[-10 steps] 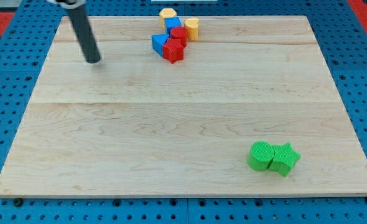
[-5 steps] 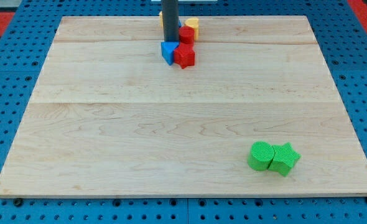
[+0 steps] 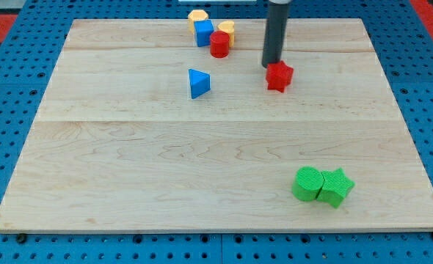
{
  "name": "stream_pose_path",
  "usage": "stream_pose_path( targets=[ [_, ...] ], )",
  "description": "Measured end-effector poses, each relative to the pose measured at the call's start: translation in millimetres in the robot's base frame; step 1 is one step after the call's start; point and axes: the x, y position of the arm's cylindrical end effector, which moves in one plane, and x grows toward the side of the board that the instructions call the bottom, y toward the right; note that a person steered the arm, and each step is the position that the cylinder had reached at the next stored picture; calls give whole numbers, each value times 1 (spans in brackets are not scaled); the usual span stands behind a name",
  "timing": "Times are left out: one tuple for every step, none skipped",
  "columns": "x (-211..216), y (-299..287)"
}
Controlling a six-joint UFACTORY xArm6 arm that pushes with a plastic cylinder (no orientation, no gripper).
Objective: Push the red star into the green circle and green star at bottom right
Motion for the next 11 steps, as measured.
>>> stream_pose_path(
  targets=[
    [46, 1],
    [88, 1],
    [109, 3],
    [103, 24],
    [103, 29],
    [82, 29],
    [67, 36],
    [68, 61],
    [93, 60],
    [118, 51],
    [125, 41]
  ],
)
